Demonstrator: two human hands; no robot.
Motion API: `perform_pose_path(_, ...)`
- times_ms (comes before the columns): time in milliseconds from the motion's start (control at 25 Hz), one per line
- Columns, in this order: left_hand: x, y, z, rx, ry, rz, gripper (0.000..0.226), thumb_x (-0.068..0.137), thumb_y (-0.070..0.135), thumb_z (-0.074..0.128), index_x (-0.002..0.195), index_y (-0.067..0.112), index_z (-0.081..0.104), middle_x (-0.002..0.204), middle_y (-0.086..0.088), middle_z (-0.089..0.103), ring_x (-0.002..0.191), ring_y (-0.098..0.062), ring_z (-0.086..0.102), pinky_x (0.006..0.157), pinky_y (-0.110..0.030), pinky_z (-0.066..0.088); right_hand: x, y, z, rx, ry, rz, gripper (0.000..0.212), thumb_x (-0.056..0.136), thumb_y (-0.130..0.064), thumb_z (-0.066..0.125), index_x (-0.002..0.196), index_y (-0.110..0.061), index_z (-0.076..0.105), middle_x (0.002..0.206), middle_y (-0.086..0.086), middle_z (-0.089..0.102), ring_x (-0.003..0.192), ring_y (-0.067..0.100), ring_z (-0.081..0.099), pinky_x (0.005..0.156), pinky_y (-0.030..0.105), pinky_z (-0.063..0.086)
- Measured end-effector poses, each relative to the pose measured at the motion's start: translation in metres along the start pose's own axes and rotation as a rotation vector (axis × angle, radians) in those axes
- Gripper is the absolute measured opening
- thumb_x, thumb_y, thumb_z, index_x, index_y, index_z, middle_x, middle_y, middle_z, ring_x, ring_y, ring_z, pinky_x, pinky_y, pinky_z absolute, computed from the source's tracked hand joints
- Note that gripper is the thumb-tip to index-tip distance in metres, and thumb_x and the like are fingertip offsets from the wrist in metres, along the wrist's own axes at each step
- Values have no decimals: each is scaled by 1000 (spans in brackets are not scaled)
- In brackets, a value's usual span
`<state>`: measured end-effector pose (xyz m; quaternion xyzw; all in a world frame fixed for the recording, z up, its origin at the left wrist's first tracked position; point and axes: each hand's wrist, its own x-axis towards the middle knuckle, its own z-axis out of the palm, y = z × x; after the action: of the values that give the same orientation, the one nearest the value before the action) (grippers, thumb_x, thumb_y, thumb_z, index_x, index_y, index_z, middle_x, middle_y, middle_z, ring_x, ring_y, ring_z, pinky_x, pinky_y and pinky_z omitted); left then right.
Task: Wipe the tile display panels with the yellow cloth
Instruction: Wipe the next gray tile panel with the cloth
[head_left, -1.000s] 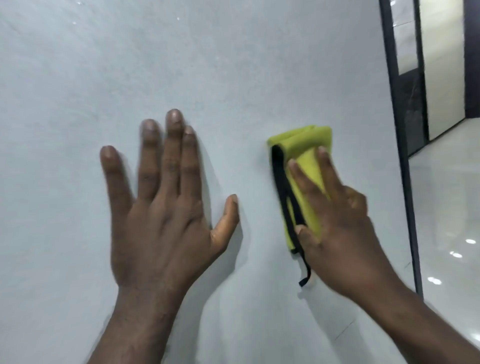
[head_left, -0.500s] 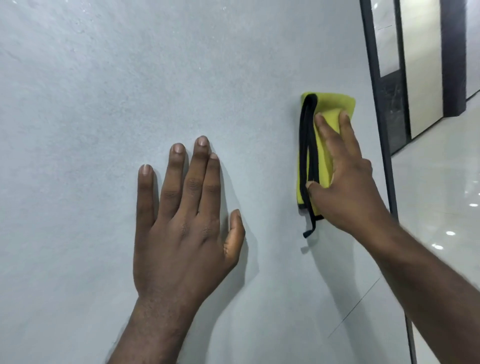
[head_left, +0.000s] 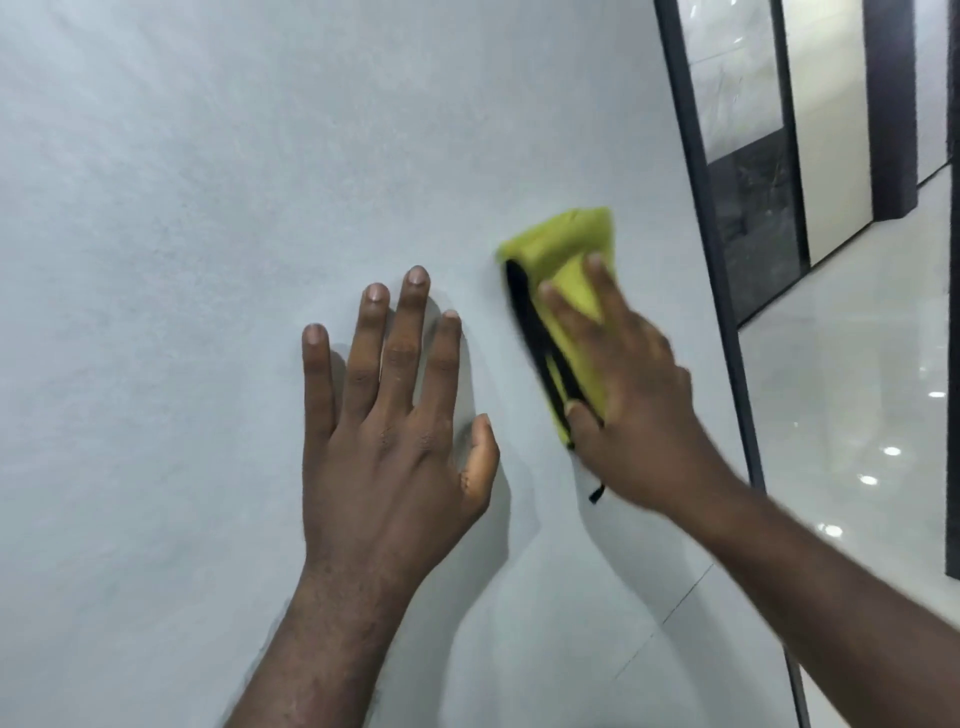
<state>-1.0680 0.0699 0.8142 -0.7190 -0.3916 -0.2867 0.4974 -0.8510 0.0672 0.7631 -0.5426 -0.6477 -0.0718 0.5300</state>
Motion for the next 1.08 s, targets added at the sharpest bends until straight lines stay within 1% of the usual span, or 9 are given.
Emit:
perform_pose_path(80,15,18,9,8,11,-27,79,98,43,61,166,9,41,181,-11,15,168,-32,10,135,-61,4,-12,24,-2,-62,-44,-64,112,85,-16,76,162,-61,8,173,-28,-15,154,35,30,105,57,47)
perform_pose_path(240,51,63,29,2,28,0,82,98,42,63,168,8,37,180,-12,17,168,-32,12,135,-60,7,30,77,-28,141,77,193,111,84,-12,77,162,-59,14,174,-26,-9,149,34,35,111,58,45)
perform_pose_path(360,65,97,49,-33,45,-8,77,102,41,58,167,7,38,179,-13,23,167,-32,18,135,-57,12,35,102,-33,71,76,26,108,88,-22,78,163,-59,10,174,-25,-12,150,34,31,110,53,41)
perform_pose_path(520,56,115,70,133,-5,57,79,108,49,48,171,6,28,180,-12,20,167,-32,16,133,-62,16,-10,145,-13,117,69,206,106,87,-29,78,164,-56,12,175,-20,-10,154,37,28,113,64,41)
perform_pose_path(640,54,115,70,177,-3,48,82,108,53,49,171,6,27,179,-12,21,166,-33,18,132,-65,17,-14,148,-3,119,-9,75,94,93,-43,74,164,-57,13,175,-22,-12,158,37,18,117,69,31)
perform_pose_path(720,53,117,70,171,-9,62,83,106,54,51,171,7,28,179,-12,23,166,-33,21,132,-65,18,-1,158,-2,118,37,0,76,99,-57,59,163,-56,18,176,-21,-9,164,28,4,117,69,22)
perform_pose_path(840,49,118,71,194,-78,257,83,105,55,50,172,12,27,179,-11,22,166,-31,20,133,-60,20,-15,188,25,147,188,108,62,106,-52,49,164,-50,26,178,-12,0,165,22,-1,118,67,20)
perform_pose_path(960,47,114,73,214,-143,394,83,106,57,48,173,13,25,180,-9,19,167,-28,18,133,-56,21,-72,188,67,219,258,272,64,107,-45,47,164,-50,21,179,-3,3,165,27,1,124,69,13)
perform_pose_path(1080,48,114,75,239,-154,403,84,107,57,46,172,10,23,180,-10,20,166,-28,19,133,-57,21,-76,170,73,294,197,136,63,107,-37,51,165,-45,26,179,0,4,165,34,2,129,63,8)
